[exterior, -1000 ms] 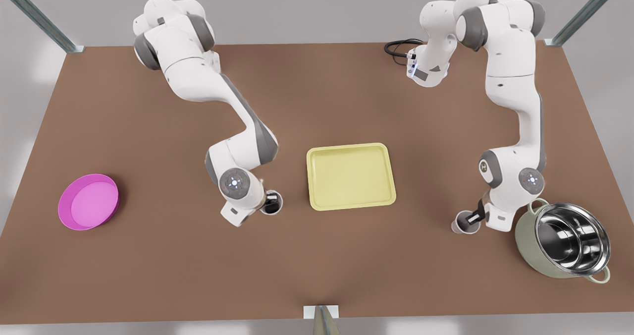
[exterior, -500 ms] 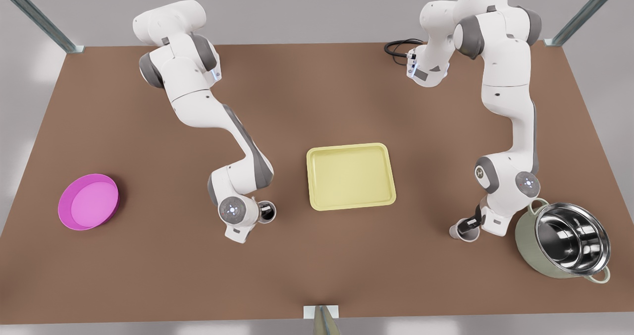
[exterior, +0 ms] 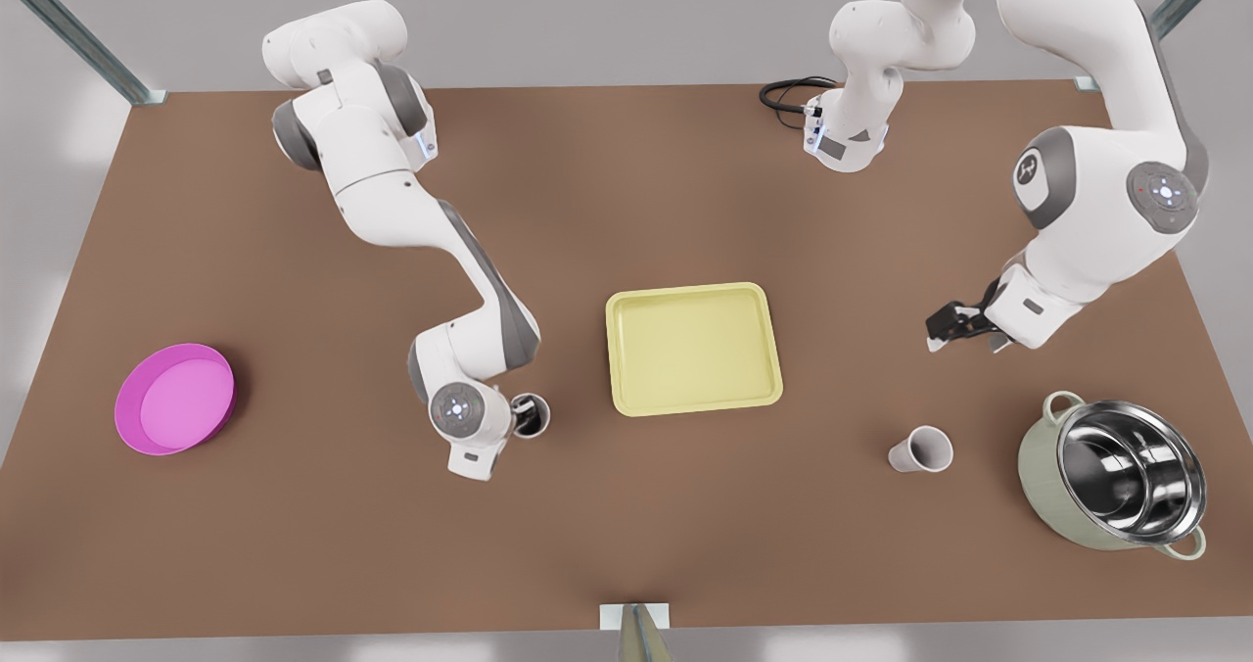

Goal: Use the left arm to pick up the white IKEA cup from the tray and place it on the middle-left position; use the right arm to pick up the white IKEA cup from the tray and place it on the middle-right position

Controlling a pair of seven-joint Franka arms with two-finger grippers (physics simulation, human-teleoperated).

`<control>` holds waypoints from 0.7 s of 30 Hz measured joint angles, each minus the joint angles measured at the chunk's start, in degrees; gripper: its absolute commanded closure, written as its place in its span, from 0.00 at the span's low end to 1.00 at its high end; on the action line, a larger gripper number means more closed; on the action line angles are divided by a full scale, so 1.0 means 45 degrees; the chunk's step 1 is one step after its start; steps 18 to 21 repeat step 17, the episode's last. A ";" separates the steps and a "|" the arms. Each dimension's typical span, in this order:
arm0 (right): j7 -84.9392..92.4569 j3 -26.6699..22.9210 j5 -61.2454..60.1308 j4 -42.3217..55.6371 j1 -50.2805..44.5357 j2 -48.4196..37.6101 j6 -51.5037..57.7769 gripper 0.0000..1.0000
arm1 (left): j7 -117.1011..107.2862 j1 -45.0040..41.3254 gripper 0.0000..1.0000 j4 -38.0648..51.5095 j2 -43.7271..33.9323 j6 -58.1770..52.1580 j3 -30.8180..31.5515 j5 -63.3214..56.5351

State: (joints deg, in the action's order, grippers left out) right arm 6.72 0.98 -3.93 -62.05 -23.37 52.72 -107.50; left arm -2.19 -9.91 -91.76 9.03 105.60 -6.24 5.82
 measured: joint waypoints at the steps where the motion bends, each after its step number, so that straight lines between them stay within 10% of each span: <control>1: 0.0063 0.0042 -0.0072 -0.0003 -0.0001 -0.0062 0.0181 0.22 | 0.0056 0.0015 0.00 0.0026 0.0048 -0.0153 0.0012 -0.0021; 5: 0.0200 0.0093 -0.0436 0.0005 -0.0059 -0.1369 0.1452 0.00 | 0.0245 0.0162 0.00 0.0053 0.0128 -0.0565 0.0018 -0.0060; 11: 0.0000 -0.0846 0.0090 0.0058 0.0777 -0.5070 0.3583 0.00 | 0.0453 0.0128 0.00 0.0072 0.0161 -0.0804 0.0022 -0.0040; 21: 0.0044 -0.0953 0.0502 0.0053 0.3107 -0.5519 0.4557 0.00 | 0.0600 0.0117 0.00 0.0073 0.0193 -0.0871 0.0022 0.0001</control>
